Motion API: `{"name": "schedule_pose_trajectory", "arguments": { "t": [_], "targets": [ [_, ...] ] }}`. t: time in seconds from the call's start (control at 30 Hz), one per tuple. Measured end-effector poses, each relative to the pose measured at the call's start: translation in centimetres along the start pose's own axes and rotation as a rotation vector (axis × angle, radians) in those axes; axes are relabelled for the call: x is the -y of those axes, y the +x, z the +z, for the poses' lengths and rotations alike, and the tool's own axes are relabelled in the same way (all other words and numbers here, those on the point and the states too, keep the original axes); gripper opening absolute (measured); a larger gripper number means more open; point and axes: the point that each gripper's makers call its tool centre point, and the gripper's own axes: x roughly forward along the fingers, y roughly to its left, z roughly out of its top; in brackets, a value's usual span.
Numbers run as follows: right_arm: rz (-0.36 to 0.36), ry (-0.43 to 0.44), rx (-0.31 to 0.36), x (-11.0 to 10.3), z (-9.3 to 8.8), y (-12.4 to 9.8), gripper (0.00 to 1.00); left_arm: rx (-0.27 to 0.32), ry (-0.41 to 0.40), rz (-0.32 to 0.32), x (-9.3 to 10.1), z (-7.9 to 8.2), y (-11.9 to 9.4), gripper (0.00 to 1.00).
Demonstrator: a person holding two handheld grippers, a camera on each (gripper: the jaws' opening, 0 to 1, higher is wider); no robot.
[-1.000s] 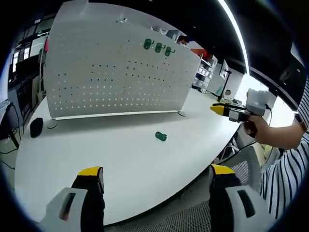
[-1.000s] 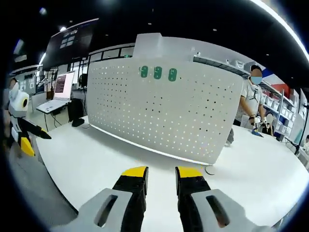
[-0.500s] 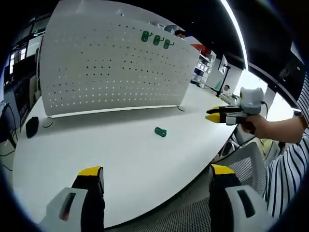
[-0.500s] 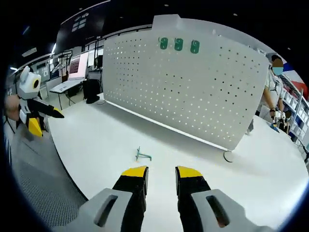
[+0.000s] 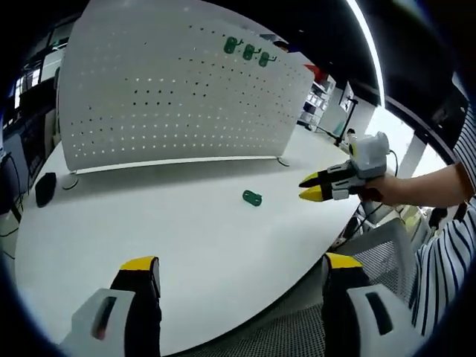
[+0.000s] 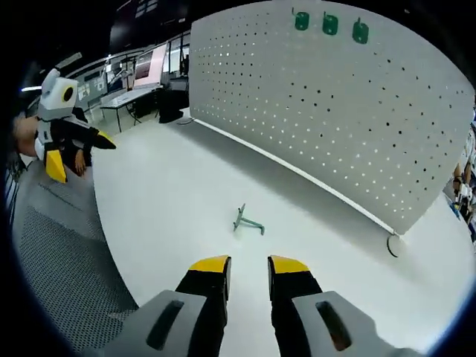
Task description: Insert the hook assembly into the mounting plate slot until the hook locks in place.
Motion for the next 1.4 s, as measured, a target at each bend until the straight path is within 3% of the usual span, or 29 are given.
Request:
{"name": "schedule_pose_trajectory", "arguments": {
  "t": [0.33, 0.73, 1.27, 1.4],
  "targets": [
    [0.070, -0.072, -0.046, 0.3, 0.9, 4.1, 0.16, -0.015, -0.013, -0.001, -0.5, -0.3, 0.6, 0.91],
    [0.122, -0.217, -0.130, 0.9, 0.5, 8.2, 0.14, -0.038, -0.041, -0.006, -0.6, -1.4, 1.2, 0.89],
    [0.252, -0.303, -0.171, -0.8, 0.9, 10.1, 0.06, -0.038, -0.081, 0.001, -1.5, -1.4, 1.5, 0.87],
    [0.268, -0.287, -0.171, -1.0, 0.9, 10.4, 0.03, -0.035, -0.082, 0.003, -1.5, -1.2, 1.4, 0.87]
  ]
}}
